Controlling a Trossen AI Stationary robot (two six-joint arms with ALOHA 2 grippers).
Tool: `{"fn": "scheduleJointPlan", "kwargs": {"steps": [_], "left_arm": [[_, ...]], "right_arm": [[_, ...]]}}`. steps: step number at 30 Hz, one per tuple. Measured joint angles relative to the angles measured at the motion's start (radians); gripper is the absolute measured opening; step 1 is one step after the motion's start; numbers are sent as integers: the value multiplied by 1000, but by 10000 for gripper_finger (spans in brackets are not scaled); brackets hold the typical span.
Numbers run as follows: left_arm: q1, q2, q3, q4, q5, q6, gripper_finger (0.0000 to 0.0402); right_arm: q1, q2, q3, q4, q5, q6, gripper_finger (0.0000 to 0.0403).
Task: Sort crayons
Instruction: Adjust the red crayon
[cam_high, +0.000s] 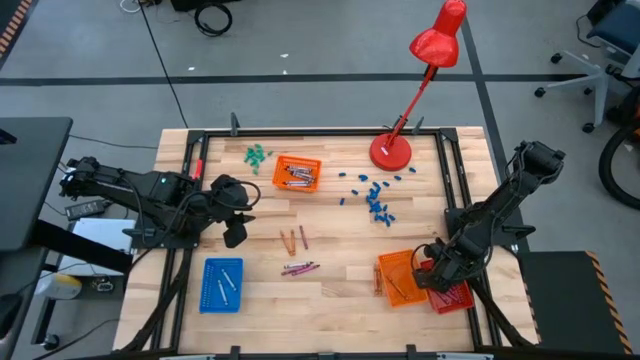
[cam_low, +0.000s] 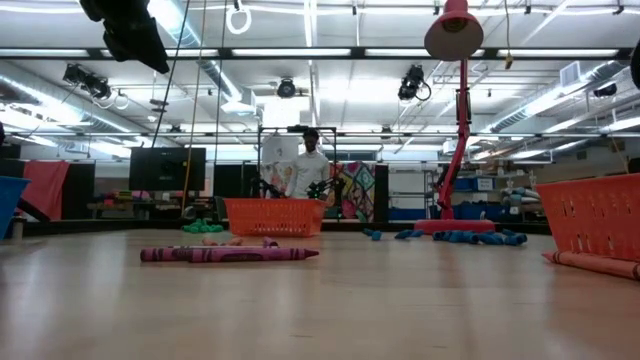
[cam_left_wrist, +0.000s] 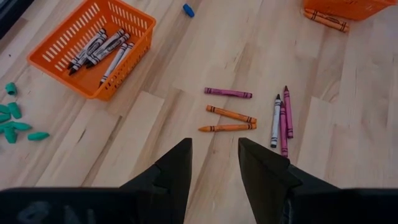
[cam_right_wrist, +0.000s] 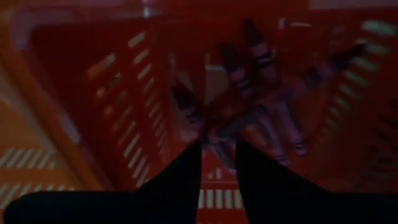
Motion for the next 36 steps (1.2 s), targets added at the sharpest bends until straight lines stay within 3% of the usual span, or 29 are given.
{"fn": "scheduleJointPlan", "kwargs": {"steps": [3,19,36], "left_arm": [[0,0,0,0,0,0,142],[0,0,0,0,20,-13,142],[0,0,0,0,20,-2,142]], "right_arm": [[1,0,-24,62,7,16,102],[1,-4,-70,50,31,-12,100],[2,-4,-66,96,21,-20,39]]}}
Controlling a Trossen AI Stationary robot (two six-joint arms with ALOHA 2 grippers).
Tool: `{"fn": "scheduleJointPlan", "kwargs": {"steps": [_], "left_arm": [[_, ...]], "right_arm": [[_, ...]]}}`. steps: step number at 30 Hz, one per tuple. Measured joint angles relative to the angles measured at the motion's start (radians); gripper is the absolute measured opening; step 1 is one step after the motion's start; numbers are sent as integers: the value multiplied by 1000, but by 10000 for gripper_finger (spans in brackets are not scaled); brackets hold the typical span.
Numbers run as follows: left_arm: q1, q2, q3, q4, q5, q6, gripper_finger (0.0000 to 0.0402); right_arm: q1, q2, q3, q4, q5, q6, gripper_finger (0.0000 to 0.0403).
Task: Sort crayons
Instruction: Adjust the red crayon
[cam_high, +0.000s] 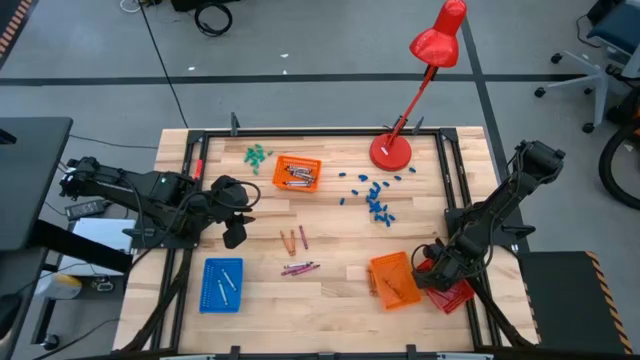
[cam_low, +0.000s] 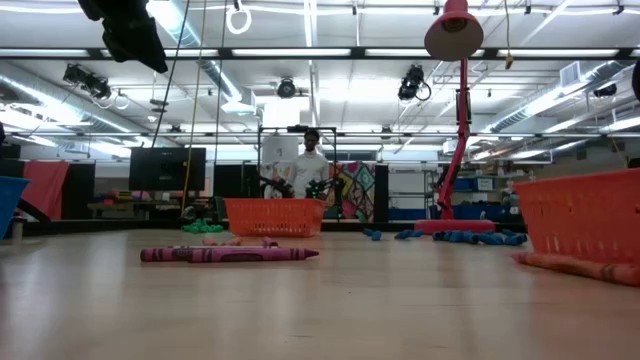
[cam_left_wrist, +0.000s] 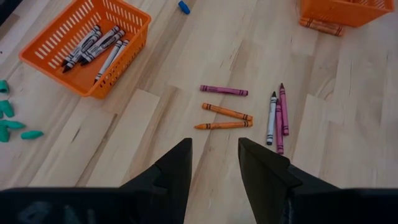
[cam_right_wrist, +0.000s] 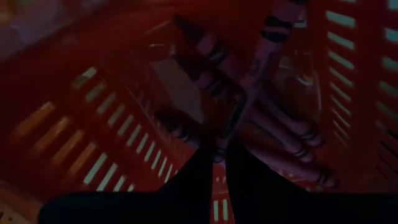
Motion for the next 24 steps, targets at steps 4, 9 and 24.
{"fn": "scheduleJointPlan", "kwargs": {"steps": [4,9,24], "left_arm": [[0,0,0,0,0,3,142],[0,0,0,0,0,3,142],[0,0,0,0,0,-4,142]], "right_arm": [[0,-13,13,-33,-7,2,39],[0,-35,52,-116,-15,-24,39],[0,-54,100,-94,-193,-498,40]]}}
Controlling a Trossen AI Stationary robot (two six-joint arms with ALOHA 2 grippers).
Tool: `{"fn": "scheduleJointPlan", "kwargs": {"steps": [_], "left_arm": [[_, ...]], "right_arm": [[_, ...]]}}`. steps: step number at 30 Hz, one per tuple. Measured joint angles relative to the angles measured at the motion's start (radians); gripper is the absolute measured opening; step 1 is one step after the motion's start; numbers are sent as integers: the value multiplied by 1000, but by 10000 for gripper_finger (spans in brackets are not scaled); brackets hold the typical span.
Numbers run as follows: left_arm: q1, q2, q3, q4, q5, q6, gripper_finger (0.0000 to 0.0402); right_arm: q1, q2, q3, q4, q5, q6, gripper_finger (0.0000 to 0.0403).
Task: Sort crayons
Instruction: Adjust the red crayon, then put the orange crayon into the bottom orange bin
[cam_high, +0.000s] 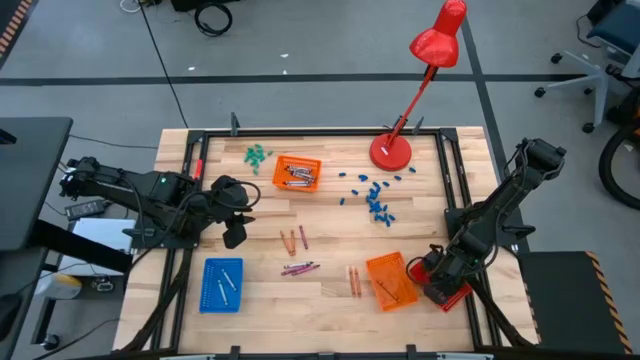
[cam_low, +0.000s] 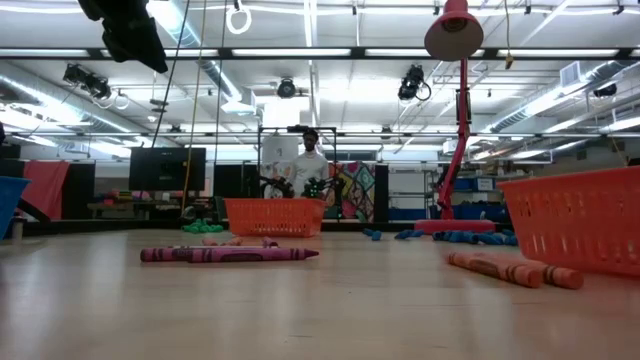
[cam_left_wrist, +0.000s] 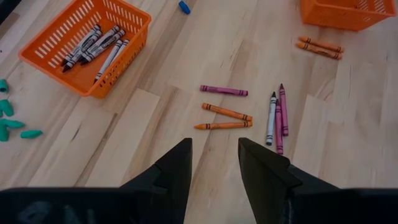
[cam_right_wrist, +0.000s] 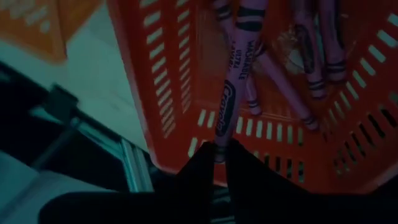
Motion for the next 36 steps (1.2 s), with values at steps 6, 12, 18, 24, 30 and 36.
{"fn": "scheduleJointPlan", "kwargs": {"steps": [6,12,18,24,30,36], "left_arm": [[0,0,0,0,0,-17,142],[0,0,0,10,0,-25,142],[0,3,0,38,0,-15,142],[0,3,0,41,-21,-14,142],[0,3,-2,51,-74,19,142],[-1,3,-46,124,-93,102,142]], "right_arm": [[0,0,0,-28,-63,-118,42],[-16,0,0,-51,-121,-126,88],[-73,0,43,-45,-117,-101,131],[-142,0,174,-125,85,-124,128],[-207,51,312,-173,233,-188,127],[-289,269,506,-202,265,-375,127]]}}
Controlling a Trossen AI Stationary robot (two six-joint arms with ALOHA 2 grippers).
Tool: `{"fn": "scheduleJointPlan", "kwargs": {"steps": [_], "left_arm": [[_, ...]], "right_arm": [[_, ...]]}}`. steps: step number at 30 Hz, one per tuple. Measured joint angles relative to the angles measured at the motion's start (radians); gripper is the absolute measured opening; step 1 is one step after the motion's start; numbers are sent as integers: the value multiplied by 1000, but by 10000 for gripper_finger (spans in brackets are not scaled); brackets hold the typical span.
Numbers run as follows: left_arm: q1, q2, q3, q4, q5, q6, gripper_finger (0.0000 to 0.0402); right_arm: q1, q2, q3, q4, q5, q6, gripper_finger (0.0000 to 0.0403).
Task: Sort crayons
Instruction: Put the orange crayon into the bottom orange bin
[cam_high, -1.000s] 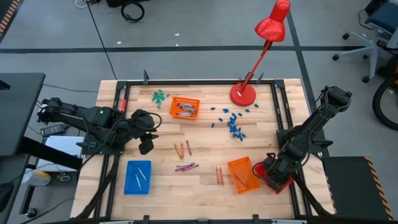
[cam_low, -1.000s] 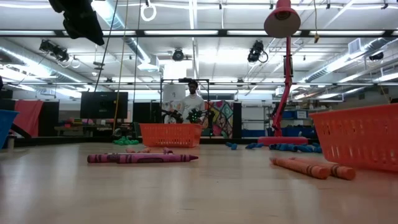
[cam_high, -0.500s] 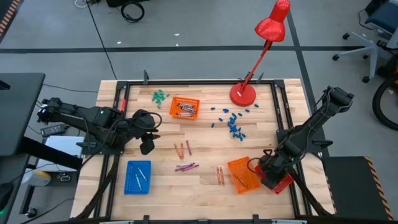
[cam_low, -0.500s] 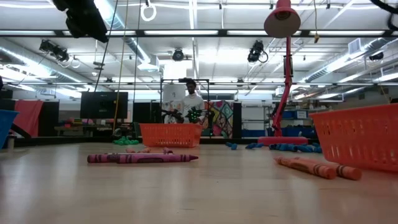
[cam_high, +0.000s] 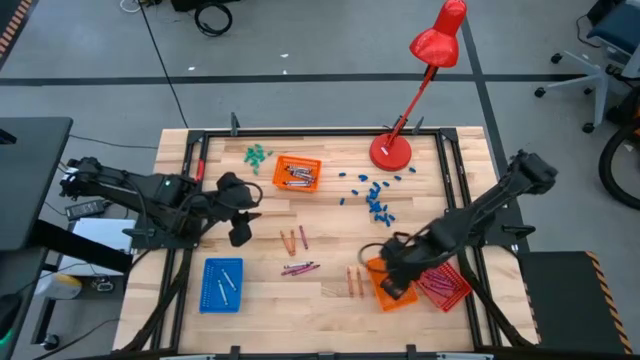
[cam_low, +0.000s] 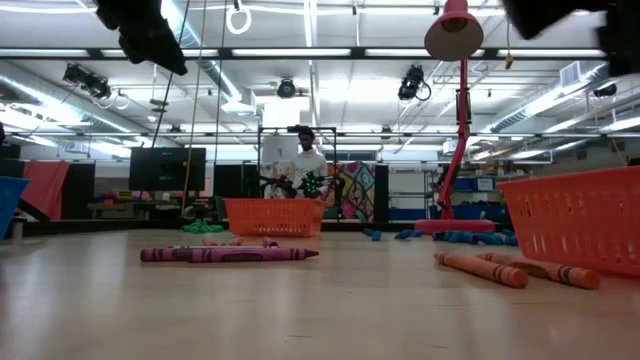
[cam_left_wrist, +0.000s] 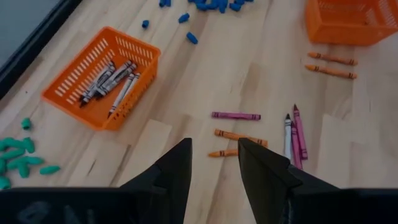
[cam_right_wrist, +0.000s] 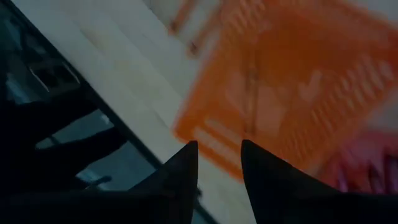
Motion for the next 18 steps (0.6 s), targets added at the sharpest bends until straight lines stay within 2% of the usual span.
{"fn": "scheduleJointPlan", "kwargs": {"steps": [5,10,14,18], "left_arm": [[0,0,-28,6,18,12,142],[0,0,-28,6,21,44,142],[0,-2,-28,5,44,88,142],[0,-3,-28,-4,97,156,142]], "right_arm": [[-59,183,201,-27,85,-108,126],[-110,340,346,-27,146,-139,126],[-149,437,396,-31,122,-76,126],[-189,512,397,-38,19,17,126]]}}
